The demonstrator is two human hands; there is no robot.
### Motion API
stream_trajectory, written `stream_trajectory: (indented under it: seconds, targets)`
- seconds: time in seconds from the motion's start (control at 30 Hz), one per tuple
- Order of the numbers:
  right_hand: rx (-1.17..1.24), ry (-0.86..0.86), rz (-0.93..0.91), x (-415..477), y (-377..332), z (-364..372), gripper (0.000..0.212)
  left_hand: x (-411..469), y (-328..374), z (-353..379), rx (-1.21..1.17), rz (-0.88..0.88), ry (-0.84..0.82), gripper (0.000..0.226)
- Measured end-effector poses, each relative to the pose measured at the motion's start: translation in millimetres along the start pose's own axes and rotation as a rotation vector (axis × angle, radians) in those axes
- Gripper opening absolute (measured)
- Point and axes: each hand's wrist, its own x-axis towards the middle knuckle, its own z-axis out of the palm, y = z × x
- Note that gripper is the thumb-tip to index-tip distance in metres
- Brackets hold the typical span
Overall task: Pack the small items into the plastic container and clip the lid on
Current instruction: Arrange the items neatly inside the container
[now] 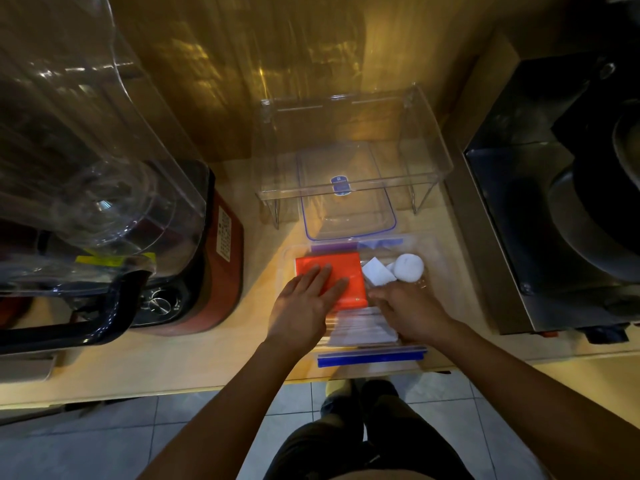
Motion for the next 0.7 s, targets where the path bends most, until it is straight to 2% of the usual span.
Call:
stream_trajectory:
  seconds: [0.17,0.3,0.4,0.53,0.63,0.7]
  targets:
    - [0.114,-0.246,0.006,-1.0,1.8,3.2,0.031,0.2,0.1,-1.4,-0.001,-0.009,-0.001,0.073]
    - [0.167,-0.167,0.118,-2.1,5.5,0.9,0.016,0.0,1.1,-1.9,-0.009,-0.015,-0.014,0.074]
    - [0.258,-0.206,0.205,-4.2,7.1,0.4,0.013,0.7,1.6,-2.0,-0.004,-0.020,-0.015,0.074]
    - [0.378,-0.267,0.233,-3.5,-0.7,1.3,0.013,0.2,1.8,-2.0,0.000,-0.022,-0.013,0.072]
    - [0.350,-0.272,0.202,-2.1,-1.8,0.3,0.009,0.1,1.7,-2.0,0.002,-0.025,-0.013,0.072]
    - [0.294,-0.219,0.196,-3.5,0.0,-2.4,0.015,0.0,1.8,-2.1,0.002,-0.027,-0.014,0.072]
